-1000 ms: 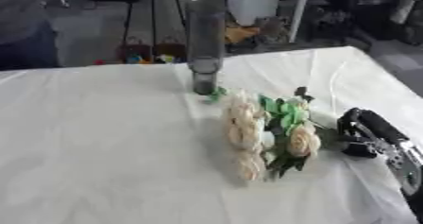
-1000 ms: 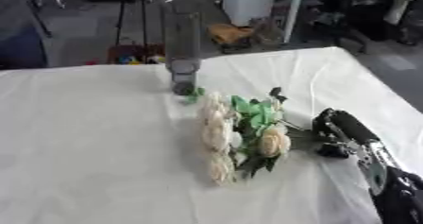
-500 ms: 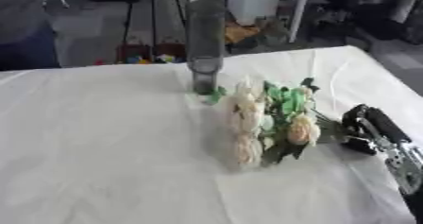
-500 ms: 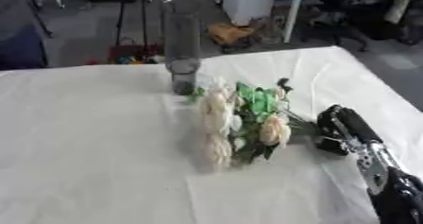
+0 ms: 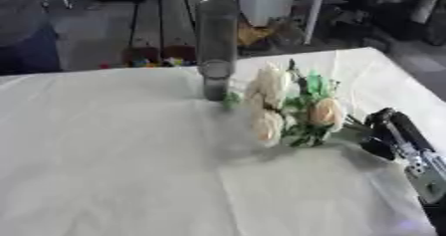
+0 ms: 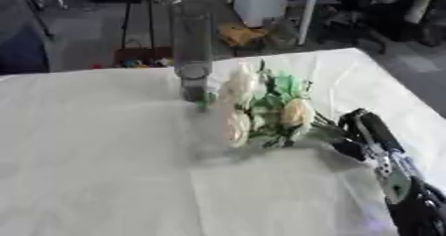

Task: Arrange flowers into the vase.

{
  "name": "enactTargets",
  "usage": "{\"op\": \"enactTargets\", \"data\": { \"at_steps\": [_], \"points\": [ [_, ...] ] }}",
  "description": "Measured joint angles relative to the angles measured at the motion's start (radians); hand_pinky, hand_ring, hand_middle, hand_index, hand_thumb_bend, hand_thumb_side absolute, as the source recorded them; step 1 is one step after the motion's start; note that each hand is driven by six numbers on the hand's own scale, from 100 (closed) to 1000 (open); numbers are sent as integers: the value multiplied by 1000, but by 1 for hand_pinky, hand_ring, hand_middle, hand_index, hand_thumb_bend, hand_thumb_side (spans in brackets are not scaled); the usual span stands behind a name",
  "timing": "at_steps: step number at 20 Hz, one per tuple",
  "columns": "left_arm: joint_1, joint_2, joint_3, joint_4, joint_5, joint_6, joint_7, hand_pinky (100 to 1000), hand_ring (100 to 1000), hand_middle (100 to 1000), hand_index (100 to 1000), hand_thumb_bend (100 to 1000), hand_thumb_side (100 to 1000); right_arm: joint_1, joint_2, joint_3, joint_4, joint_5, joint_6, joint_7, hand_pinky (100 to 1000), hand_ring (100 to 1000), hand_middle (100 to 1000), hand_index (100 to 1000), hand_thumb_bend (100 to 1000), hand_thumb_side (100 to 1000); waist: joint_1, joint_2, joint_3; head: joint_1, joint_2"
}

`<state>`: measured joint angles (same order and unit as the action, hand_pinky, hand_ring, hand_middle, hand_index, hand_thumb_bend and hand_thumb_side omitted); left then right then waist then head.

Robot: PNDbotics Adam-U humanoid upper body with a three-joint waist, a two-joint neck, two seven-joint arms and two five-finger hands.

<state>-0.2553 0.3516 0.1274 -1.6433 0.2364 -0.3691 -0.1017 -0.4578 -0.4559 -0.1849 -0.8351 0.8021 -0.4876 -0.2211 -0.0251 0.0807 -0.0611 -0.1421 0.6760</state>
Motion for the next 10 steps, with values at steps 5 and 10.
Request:
{"op": "enactTargets", "data": {
  "at_steps": [5,10],
  "points": [
    [0,0,0,0,0,1,-1,601,587,684,676,685,637,0,1,-3,-4,-39,9,-9,100,247,100,278,100,591,1,-1,0,-1,0],
    [0,0,0,0,0,1,-1,601,586,684,676,683,637,0,1,-11,-22,-30,23,-34,100,200,100,149,100,769,0,-1,0,-1,0]
  ]
}}
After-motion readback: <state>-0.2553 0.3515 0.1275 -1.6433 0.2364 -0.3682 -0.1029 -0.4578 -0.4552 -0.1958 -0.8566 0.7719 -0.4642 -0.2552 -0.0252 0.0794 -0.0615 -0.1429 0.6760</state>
